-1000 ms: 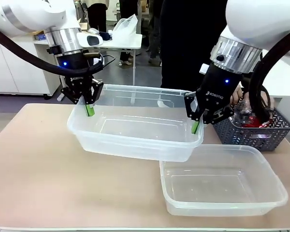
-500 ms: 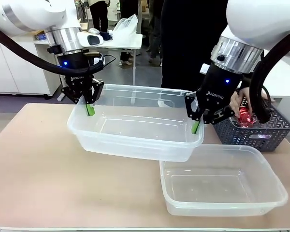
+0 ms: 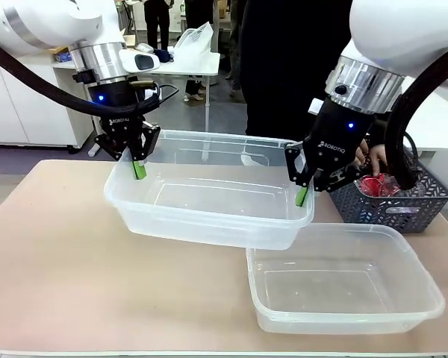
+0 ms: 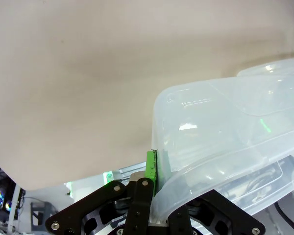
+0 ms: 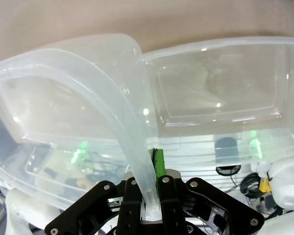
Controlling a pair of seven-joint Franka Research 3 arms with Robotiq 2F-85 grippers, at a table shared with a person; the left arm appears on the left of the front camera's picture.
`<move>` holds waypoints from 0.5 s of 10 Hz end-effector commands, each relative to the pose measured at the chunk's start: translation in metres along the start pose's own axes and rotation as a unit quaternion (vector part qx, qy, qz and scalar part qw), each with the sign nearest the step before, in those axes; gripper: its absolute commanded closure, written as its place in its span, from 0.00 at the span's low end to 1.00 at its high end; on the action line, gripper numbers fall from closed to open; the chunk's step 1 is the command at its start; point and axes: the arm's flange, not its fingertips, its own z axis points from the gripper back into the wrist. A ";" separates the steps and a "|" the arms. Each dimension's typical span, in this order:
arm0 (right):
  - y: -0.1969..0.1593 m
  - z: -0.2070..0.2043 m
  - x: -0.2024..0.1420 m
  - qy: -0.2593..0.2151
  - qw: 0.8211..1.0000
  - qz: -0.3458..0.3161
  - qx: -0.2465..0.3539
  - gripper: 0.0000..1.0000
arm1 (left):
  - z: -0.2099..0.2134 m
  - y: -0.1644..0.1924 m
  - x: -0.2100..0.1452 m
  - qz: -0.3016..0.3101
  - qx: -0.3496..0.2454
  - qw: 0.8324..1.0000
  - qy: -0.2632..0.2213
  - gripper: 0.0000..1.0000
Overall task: Sort the waste into each basket.
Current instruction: Offer the picked Organizing box to the human.
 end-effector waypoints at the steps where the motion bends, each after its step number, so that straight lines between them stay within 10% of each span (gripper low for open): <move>1: -0.004 0.002 0.003 0.002 1.000 0.002 0.006 0.96 | 0.008 0.001 -0.002 -0.004 -0.006 1.000 0.003 0.97; 5: -0.004 0.002 0.003 0.002 1.000 0.002 0.006 0.96 | 0.008 0.001 -0.002 -0.004 -0.006 1.000 0.003 0.97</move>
